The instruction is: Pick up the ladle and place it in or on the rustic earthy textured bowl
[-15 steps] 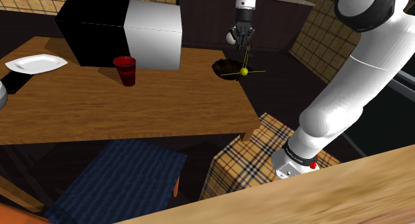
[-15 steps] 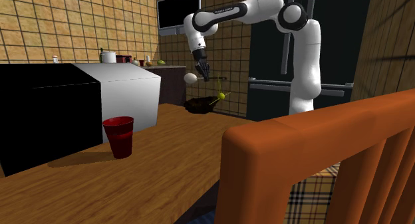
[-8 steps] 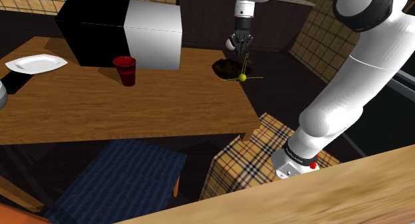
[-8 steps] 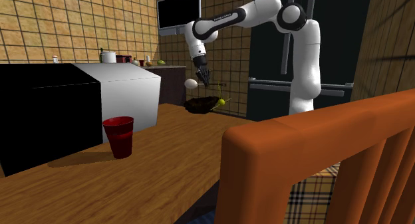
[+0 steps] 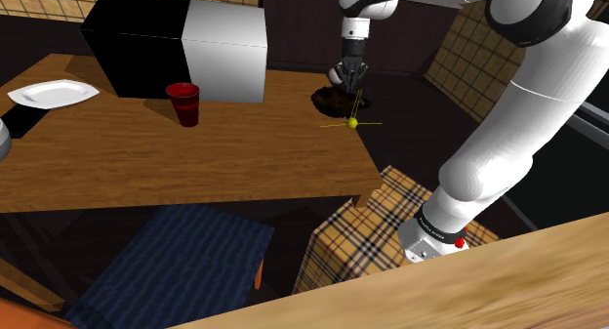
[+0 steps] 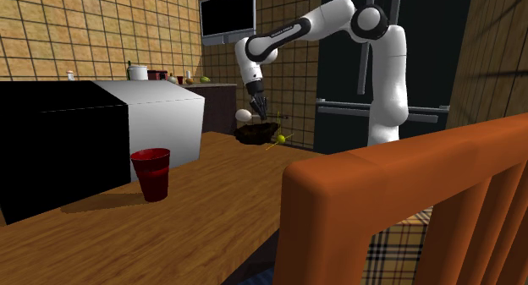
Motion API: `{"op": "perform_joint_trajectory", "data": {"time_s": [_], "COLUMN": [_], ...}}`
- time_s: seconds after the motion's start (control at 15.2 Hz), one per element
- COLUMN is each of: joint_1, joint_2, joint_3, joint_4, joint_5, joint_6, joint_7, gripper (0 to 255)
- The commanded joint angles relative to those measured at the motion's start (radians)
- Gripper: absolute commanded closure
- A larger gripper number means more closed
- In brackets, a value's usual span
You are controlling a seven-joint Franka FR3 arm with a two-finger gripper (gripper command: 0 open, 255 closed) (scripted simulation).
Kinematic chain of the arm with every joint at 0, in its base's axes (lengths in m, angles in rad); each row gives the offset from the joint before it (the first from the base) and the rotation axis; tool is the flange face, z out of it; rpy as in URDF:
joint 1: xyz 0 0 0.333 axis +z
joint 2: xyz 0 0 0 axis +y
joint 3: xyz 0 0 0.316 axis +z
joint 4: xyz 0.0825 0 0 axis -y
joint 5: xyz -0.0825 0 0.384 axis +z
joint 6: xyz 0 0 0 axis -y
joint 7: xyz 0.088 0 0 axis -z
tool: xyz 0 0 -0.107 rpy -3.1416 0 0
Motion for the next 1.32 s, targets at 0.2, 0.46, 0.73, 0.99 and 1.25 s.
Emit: {"op": "perform_joint_trajectory", "data": {"time_s": [0.2, 0.46, 0.73, 0.99, 1.25], "joint_1": [0.000, 0.000, 0.000, -0.001, -0.002], "joint_2": [0.002, 0.002, 0.002, 0.020, 0.027], "joint_3": [0.000, 0.000, 0.000, -0.001, -0.001], "joint_4": [-0.006, -0.006, -0.006, 0.115, 0.149], "joint_5": [0.000, 0.000, 0.000, -0.001, -0.002], "joint_6": [0.008, 0.008, 0.008, -0.095, -0.122], "joint_7": [0.000, 0.000, 0.000, 0.001, 0.002], "gripper": [255, 0, 0, 0, 0]}}
